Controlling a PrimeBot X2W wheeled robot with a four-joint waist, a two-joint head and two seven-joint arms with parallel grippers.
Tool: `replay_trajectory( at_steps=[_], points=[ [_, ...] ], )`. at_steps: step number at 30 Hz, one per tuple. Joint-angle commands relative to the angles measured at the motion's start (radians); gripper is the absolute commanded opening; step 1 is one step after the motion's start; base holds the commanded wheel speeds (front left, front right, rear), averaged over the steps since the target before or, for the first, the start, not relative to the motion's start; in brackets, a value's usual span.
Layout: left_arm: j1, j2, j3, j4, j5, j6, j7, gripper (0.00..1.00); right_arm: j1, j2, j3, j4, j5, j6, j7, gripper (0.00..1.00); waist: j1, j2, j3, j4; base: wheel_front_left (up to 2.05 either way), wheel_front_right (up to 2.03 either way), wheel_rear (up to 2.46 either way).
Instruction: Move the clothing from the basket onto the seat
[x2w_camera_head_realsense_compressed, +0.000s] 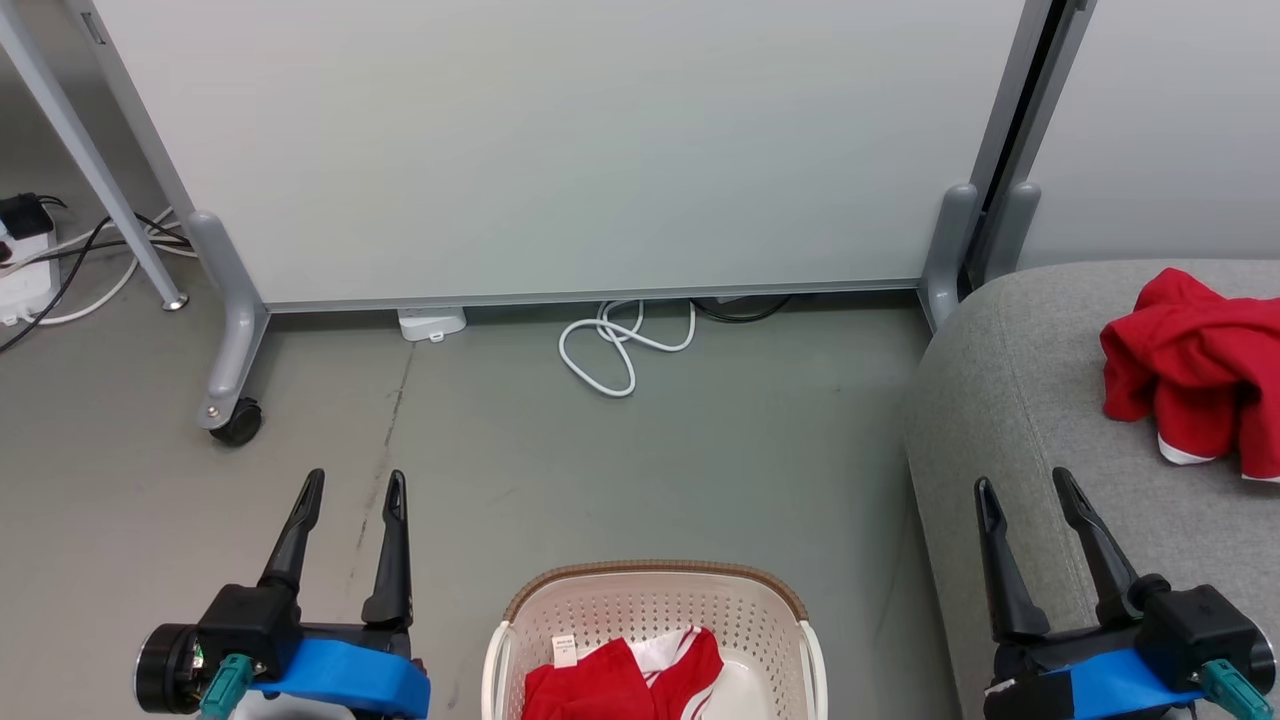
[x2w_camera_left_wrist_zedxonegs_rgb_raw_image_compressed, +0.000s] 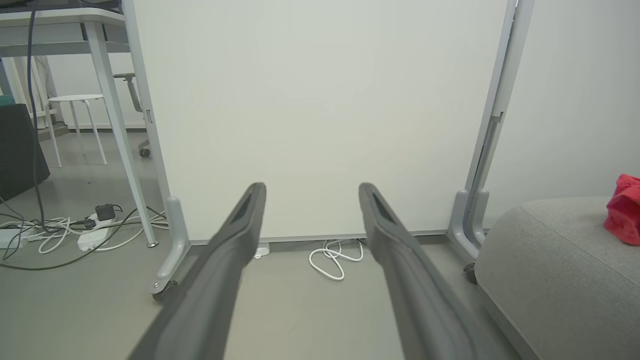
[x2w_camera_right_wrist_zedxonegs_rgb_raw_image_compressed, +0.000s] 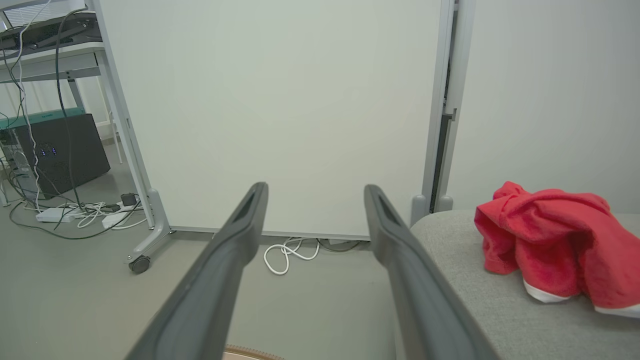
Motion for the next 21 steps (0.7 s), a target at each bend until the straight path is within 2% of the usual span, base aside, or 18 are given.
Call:
replay_trajectory(
  at_steps=[1,11,17,21],
  points=[
    [-0.01,-0.002,0.0,0.004,0.006,-0.005,-0.003,1.0,-0.005,0.001,-0.002,0.0,-0.001,0.0,-0.003,1.0,0.0,-0.0001,0.001,0.0,0.0,0.0,0.0],
    [-0.099,0.03,-0.091,0.097,0.039,-0.033,-0.003,1.0,-0.049,0.0,0.008,-0.008,-0.015,0.0,-0.003,1.0,0.0,-0.0001,0.038,-0.019,0.0,0.0,0.0],
    [-0.19,0.057,-0.196,0.208,0.046,-0.041,-0.003,1.0,-0.097,0.0,0.025,-0.019,-0.023,0.0,-0.003,1.0,0.0,-0.0001,0.094,-0.052,0.0,0.0,0.0],
    [-0.265,0.076,-0.298,0.294,0.03,-0.038,-0.003,1.0,-0.134,0.0,0.036,-0.033,-0.032,0.0,-0.003,1.0,0.0,-0.0001,0.148,-0.074,0.0,0.0,0.0]
  ],
)
